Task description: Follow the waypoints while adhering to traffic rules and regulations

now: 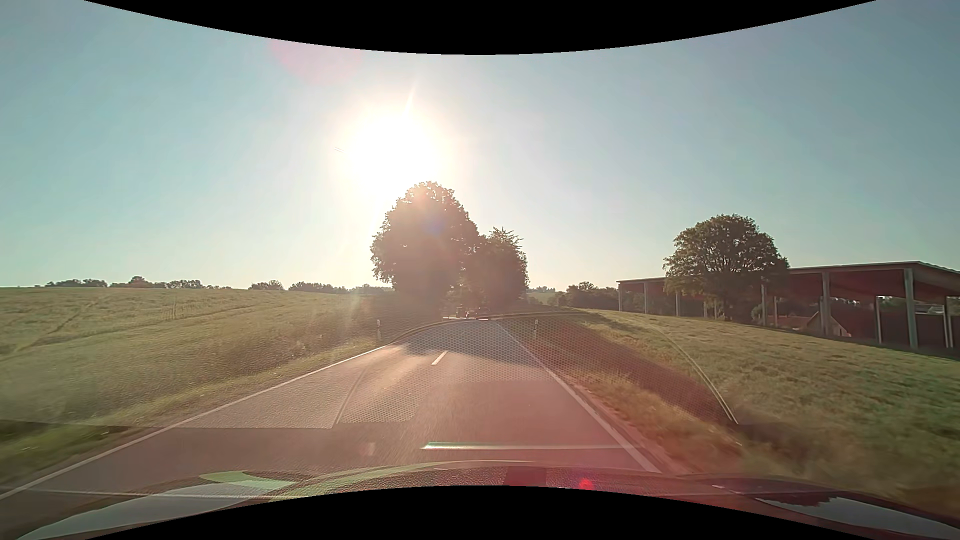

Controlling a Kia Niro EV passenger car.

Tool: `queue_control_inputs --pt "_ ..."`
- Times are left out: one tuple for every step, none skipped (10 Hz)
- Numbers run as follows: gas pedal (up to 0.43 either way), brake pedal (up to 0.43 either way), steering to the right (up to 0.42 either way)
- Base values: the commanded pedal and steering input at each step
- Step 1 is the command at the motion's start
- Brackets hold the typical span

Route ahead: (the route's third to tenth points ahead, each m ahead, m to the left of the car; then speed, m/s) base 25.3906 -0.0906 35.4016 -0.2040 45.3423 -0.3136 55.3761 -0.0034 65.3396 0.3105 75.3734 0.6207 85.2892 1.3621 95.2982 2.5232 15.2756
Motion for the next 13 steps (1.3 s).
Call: queue_control_inputs --pt "0.098 0.000 -0.002" --pt "0.098 0.000 -0.002" --pt "0.079 0.000 -0.003" --pt "0.079 0.000 -0.003" --pt "0.079 0.000 -0.003" --pt "0.079 0.000 -0.003" --pt "0.079 0.000 -0.003" --pt "0.067 0.000 -0.004" --pt "0.067 0.000 -0.004" --pt "0.067 0.000 -0.003" --pt "0.067 0.000 -0.004" --pt "0.067 0.000 -0.003" --pt "0.067 0.000 -0.003"
